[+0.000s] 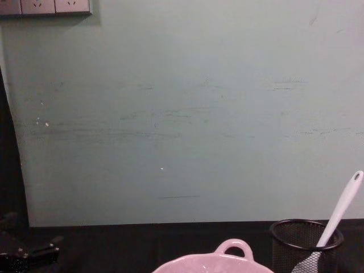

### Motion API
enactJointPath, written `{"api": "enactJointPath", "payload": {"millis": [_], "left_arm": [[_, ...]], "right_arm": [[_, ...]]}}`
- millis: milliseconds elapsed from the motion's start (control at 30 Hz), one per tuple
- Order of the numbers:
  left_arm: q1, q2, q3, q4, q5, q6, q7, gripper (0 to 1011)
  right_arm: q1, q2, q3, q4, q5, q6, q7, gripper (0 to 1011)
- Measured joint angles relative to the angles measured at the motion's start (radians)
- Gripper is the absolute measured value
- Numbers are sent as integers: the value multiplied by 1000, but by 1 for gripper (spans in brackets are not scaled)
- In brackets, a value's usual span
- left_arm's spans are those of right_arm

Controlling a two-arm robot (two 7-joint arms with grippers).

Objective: Use the one hand to pick up the spoon and stir the clear water in the bowl.

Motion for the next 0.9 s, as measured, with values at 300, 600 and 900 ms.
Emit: {"api": "enactJointPath", "payload": {"millis": [300,600,900], "left_arm": [[0,0,0,0,0,0,0,1011],[0,0,0,0,0,0,0,1011],[0,0,0,0,0,0,0,1011]], "right_arm": [[1,-88,86,0,321,92,182,1004],[87,-192,134,93,532,206,273,1004],[146,-229,128,163,599,195,300,1002]]}}
